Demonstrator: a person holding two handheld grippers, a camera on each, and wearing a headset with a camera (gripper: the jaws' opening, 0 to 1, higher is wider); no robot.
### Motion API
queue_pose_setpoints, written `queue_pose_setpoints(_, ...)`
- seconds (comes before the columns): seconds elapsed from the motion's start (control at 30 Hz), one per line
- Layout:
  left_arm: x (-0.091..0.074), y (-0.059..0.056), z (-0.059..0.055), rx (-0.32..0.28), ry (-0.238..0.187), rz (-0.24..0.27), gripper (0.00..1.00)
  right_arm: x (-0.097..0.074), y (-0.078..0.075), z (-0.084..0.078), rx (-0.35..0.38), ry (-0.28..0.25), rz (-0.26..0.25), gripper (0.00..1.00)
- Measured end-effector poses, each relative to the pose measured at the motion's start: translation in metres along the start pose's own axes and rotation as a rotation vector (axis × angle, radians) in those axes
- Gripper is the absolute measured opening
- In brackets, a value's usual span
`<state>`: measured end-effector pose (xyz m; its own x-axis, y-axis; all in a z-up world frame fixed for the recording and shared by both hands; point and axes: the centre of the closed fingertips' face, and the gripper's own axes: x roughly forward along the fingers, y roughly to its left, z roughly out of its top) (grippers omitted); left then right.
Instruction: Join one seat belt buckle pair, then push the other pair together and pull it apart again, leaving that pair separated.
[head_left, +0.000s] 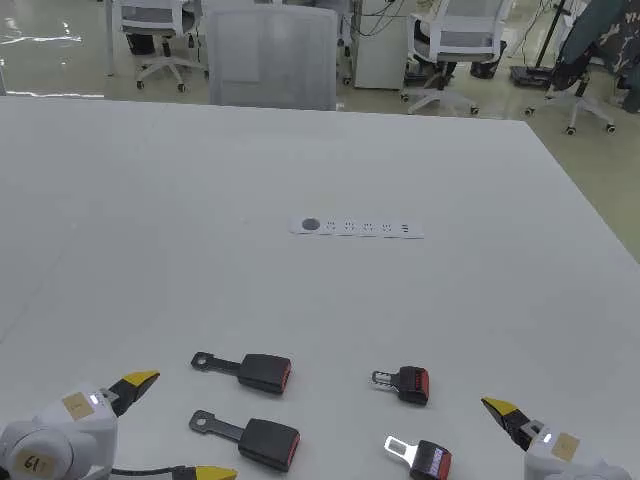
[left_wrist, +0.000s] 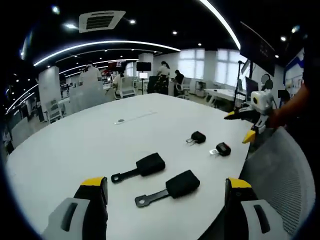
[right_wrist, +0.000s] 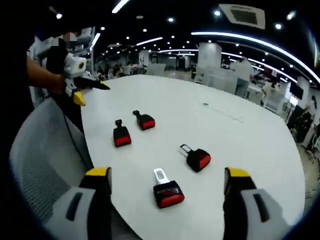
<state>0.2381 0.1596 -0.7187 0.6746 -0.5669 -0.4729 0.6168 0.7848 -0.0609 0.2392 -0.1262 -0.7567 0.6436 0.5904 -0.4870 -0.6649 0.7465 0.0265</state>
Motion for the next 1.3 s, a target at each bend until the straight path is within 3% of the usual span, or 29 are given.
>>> queue_pose_setpoints(0.3,-0.003,0.001,-0.004,-0.053,-0.013,0.009,1.00,-0.002,0.003,-0.002,0.045,-0.012,-0.002,0.95)
queue_pose_setpoints(0.6,-0.004,-0.003,-0.003,-0.031,-0.003,-0.006,0.99,-0.003,0.001,0.004,0.003,-0.025,0.018,0.96)
queue_pose_setpoints(0.8,-0.004,-0.004,0.000,-0.023,-0.013,-0.017,0.99,-0.005,-0.001,0.007,0.024,-0.040,0.019,0.95)
queue_pose_setpoints(1.3,-0.010,0.009,-0.001,-0.023,-0.028,-0.018,0.98,-0.010,0.000,0.008,0.003,-0.039,0.052,0.95)
